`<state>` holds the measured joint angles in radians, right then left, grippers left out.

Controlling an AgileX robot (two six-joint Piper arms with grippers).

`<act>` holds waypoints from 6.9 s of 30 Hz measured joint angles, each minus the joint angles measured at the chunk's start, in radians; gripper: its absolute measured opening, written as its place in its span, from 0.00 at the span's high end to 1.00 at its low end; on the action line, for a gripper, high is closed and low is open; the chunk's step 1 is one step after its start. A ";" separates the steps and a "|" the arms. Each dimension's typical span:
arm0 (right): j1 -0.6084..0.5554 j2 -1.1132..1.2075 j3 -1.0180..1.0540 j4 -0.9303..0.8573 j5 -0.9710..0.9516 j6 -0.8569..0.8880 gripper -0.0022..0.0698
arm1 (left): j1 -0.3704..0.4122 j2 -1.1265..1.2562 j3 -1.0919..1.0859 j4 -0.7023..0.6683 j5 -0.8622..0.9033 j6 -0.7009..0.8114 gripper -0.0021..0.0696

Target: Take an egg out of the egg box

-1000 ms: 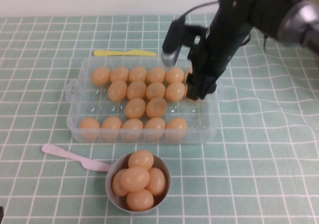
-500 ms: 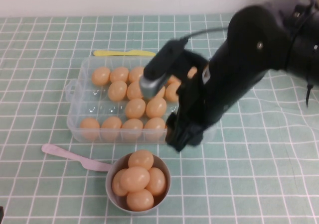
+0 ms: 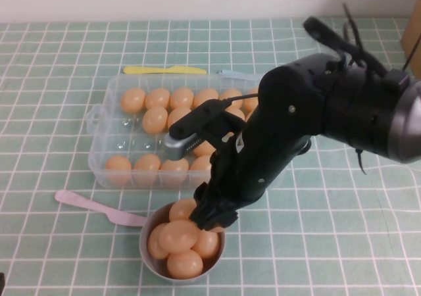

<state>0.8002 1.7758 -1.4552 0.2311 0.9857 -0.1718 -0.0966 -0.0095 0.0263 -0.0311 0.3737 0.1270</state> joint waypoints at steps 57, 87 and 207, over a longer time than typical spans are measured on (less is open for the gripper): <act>0.000 0.093 0.004 -0.010 -0.102 0.149 0.43 | 0.000 0.000 0.000 0.000 0.000 0.000 0.98; 0.000 0.094 -0.015 -0.010 -0.099 0.149 0.30 | 0.000 0.000 0.000 0.000 0.000 0.000 0.98; -0.783 -1.783 1.482 -0.170 -0.590 0.172 0.99 | 0.000 -0.001 0.000 0.000 0.000 0.000 0.98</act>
<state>0.0173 -0.0071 0.0265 0.0609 0.3953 0.0000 -0.0966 -0.0103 0.0263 -0.0311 0.3737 0.1270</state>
